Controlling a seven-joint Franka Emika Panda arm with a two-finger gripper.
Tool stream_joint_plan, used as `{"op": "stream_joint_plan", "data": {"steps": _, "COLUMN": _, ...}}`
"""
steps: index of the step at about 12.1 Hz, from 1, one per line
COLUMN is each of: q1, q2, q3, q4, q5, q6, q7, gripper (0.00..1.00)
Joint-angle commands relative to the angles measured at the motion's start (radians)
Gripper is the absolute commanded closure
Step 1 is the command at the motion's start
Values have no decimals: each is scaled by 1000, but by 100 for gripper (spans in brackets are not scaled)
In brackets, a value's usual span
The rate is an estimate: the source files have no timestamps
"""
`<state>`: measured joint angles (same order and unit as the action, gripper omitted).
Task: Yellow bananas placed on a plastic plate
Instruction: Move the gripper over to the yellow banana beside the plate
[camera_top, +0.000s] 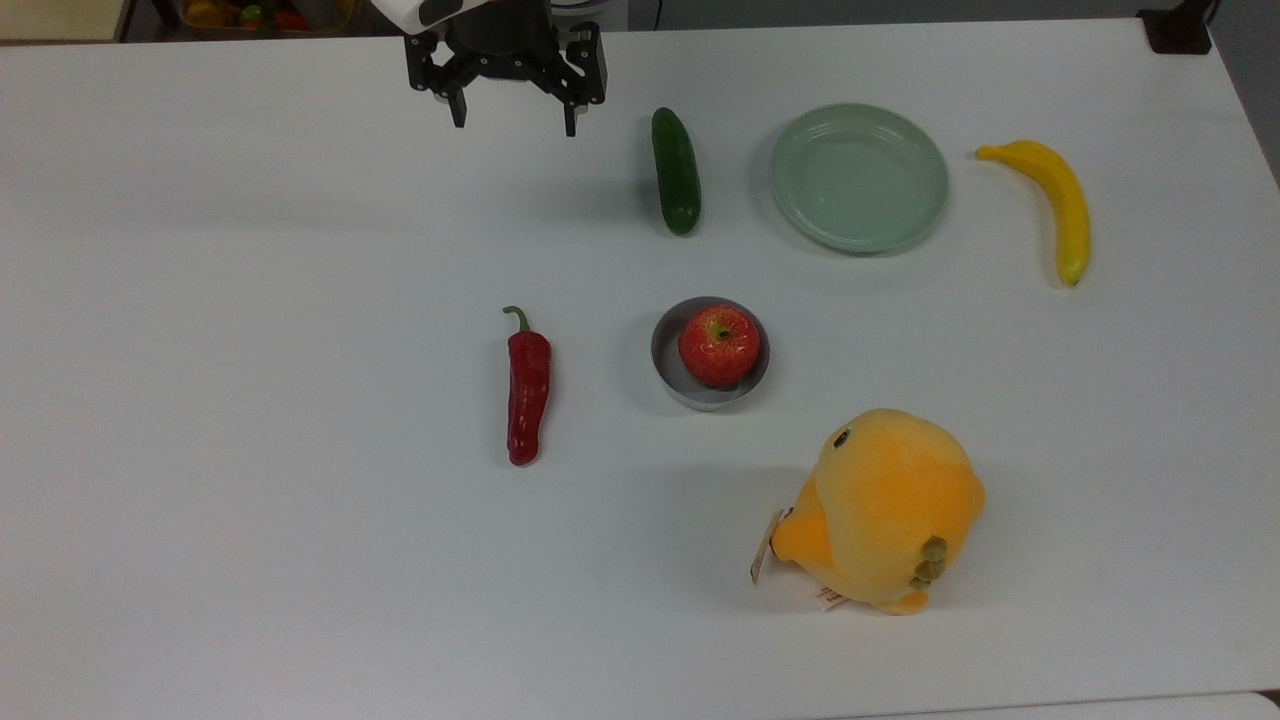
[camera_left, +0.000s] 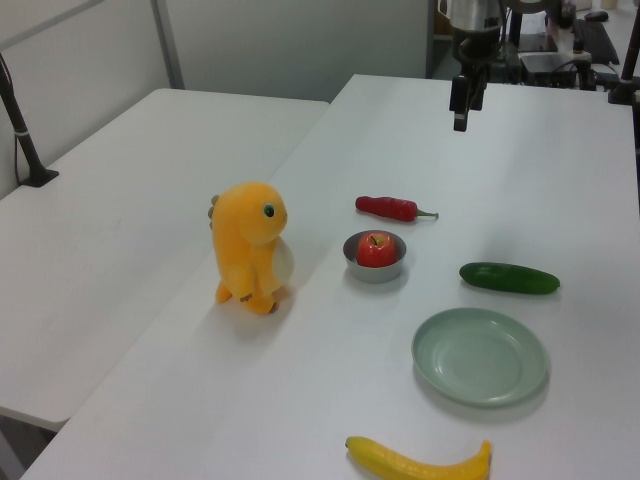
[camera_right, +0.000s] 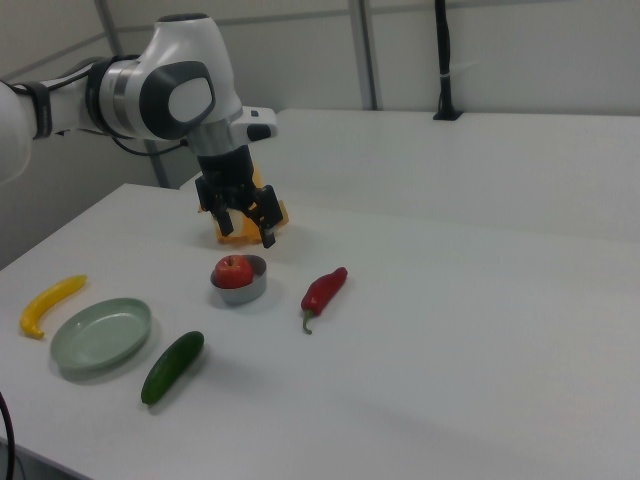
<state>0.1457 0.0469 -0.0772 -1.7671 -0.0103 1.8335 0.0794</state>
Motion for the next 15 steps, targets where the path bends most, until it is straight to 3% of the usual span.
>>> {"op": "stream_joint_plan", "data": {"steps": 1, "q1": 6, "q2": -3, "q3": -1, "q4": -12, "q5": 19, "q6": -10, "q7": -26, "gripper": 0}}
{"op": "stream_joint_plan", "data": {"steps": 9, "q1": 11, "q2": 10, "q3": 25, "q4": -11, "q5": 23, "q6": -2, "q7": -9, "gripper": 0}}
{"op": "stream_joint_plan", "data": {"steps": 13, "q1": 5, "q2": 80, "q3": 149, "q4": 37, "q5": 26, "q6": 13, "q7": 28, "gripper": 0}}
{"op": "stream_joint_plan", "data": {"steps": 15, "q1": 11, "q2": 126, "q3": 226, "q4": 89, "q5": 24, "q6": 27, "q7": 132, "gripper": 0}}
